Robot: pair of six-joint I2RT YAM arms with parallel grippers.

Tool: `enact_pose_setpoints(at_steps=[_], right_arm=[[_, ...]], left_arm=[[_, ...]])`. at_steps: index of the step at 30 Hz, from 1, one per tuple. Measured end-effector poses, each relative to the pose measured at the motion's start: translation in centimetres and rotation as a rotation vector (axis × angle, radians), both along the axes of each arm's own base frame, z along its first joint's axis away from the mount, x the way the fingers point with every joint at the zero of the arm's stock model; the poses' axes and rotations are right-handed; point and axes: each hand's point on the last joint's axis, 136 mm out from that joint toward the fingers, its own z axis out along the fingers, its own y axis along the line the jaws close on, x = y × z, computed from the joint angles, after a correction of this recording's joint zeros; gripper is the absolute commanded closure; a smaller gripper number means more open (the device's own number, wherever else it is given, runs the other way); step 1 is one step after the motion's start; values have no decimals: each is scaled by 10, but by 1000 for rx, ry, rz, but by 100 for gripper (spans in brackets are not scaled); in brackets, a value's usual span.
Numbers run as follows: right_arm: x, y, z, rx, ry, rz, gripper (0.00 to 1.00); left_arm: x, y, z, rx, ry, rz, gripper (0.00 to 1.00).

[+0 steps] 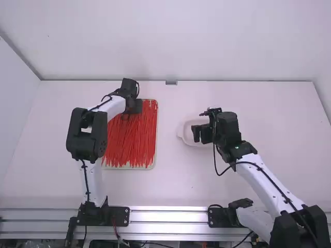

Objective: Fasten the cable tie

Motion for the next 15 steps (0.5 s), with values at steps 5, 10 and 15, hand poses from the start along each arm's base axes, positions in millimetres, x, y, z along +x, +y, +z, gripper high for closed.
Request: enact_pose_setpoints(at_steps=[5,10,15], right_arm=[[-1,2,0,8,2,10,1],[-1,2,0,8,1,10,1],[-1,2,0,9,1,10,1]], left_arm=[[0,0,0,0,0,0,89],[0,2,0,9,1,1,91],[-1,3,-1,15,6,4,83]])
